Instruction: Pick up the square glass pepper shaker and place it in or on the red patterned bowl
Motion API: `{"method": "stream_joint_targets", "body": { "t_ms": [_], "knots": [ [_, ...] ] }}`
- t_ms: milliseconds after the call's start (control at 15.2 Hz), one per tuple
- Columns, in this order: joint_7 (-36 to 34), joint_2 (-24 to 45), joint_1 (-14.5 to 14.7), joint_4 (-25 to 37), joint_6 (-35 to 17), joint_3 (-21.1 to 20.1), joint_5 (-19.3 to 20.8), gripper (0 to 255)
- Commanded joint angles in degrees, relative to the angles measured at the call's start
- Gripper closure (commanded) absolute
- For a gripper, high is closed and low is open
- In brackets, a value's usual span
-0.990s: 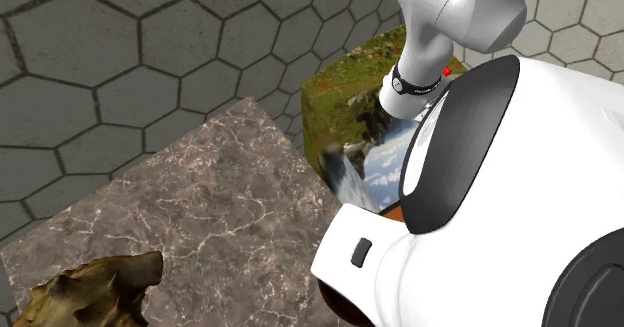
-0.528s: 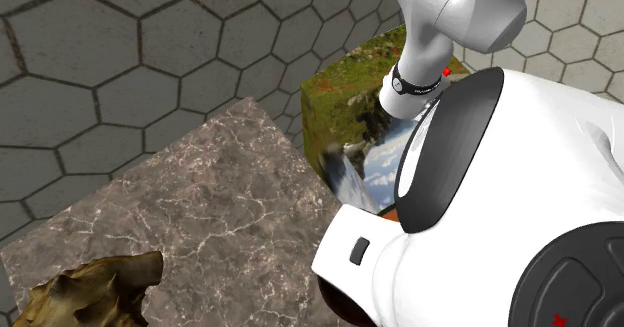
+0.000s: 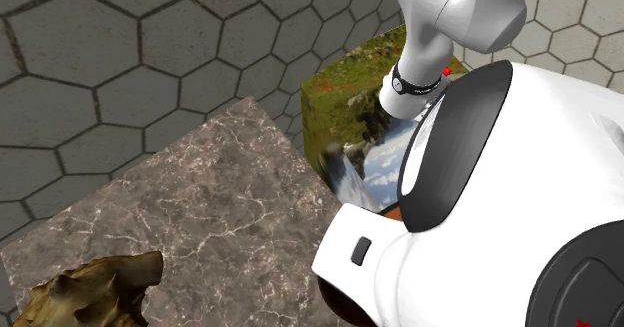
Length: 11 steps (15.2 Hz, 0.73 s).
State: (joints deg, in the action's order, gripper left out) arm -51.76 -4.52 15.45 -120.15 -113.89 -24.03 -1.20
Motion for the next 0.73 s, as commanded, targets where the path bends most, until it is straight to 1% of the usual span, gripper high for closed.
{"method": "stream_joint_targets", "body": {
  "t_ms": [0,132,660],
  "knots": [
    [0.2,-0.7,0.0,2.3,2.9,0.1,-0.3,0],
    [0.4,-1.3,-0.1,5.2,6.4,0.2,-0.4,0],
    [0.4,-1.3,-0.1,5.2,6.4,0.2,-0.4,0]
  ]
}}
